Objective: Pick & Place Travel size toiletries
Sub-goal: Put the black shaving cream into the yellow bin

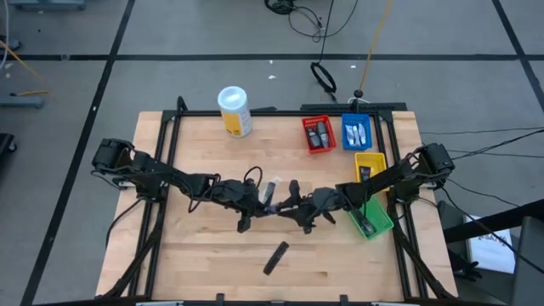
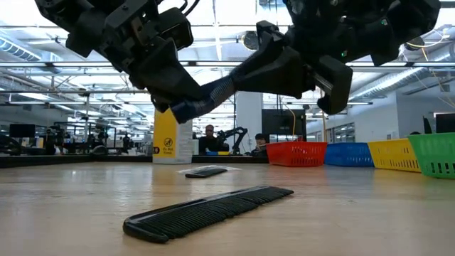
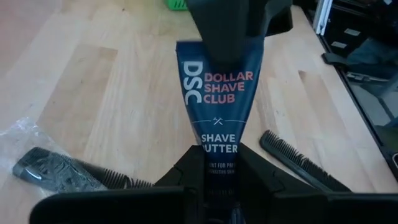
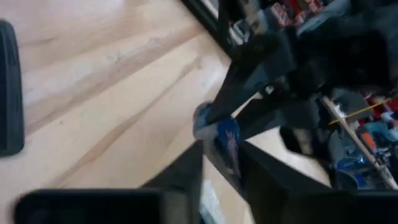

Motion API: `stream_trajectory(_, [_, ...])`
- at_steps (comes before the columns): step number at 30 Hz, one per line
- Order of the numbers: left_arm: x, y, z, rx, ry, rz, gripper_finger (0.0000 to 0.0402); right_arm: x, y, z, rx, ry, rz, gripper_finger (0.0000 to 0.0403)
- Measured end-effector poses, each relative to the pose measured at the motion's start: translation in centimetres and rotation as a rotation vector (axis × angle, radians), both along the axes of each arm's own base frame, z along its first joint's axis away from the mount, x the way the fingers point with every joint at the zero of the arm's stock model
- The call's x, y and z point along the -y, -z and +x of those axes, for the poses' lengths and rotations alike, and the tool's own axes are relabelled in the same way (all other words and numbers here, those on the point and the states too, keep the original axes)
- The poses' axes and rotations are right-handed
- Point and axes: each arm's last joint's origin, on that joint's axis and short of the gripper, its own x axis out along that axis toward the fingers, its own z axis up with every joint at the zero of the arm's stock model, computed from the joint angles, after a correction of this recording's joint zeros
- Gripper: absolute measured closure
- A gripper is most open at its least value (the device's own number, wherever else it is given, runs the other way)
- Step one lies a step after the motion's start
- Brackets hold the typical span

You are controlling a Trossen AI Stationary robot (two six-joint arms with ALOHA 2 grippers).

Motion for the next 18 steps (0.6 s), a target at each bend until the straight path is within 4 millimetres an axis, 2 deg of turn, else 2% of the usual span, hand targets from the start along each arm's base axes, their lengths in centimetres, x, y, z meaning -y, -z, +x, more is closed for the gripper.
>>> stream_trajectory(3, [-0.1,-0.2,0.1,0.026,-0.001,0.022,0.0339,-0.1,0.4,-0.2,-0.040,0.046,0.002,0.0373])
stream_trajectory(5, [-0.2,-0.4,0.2,0.055,-0.005,0.021,0.0330,-0.3,0.5,-0.3,-0.054,0.111,0.054,0.0392])
stream_trajectory(8, [-0.6,-1.5,0.8,0.175,0.015,-0.017,0.0295,-0.7,0.9,-0.6,-0.110,0.160,0.182,0.0392])
stream_trajectory(12, [-1.2,-2.8,1.2,0.298,0.104,-0.076,0.0218,-2.5,1.8,-1.9,-0.244,0.178,0.239,0.0400])
stream_trajectory(15, [-1.3,-3.1,1.3,0.336,0.122,-0.086,0.0166,-4.1,1.0,-3.6,-0.288,0.237,0.265,0.0400])
stream_trajectory(18, [-1.0,-2.8,1.2,0.303,0.122,-0.062,0.0135,-5.1,-0.8,-6.2,-0.289,0.372,0.269,0.0401])
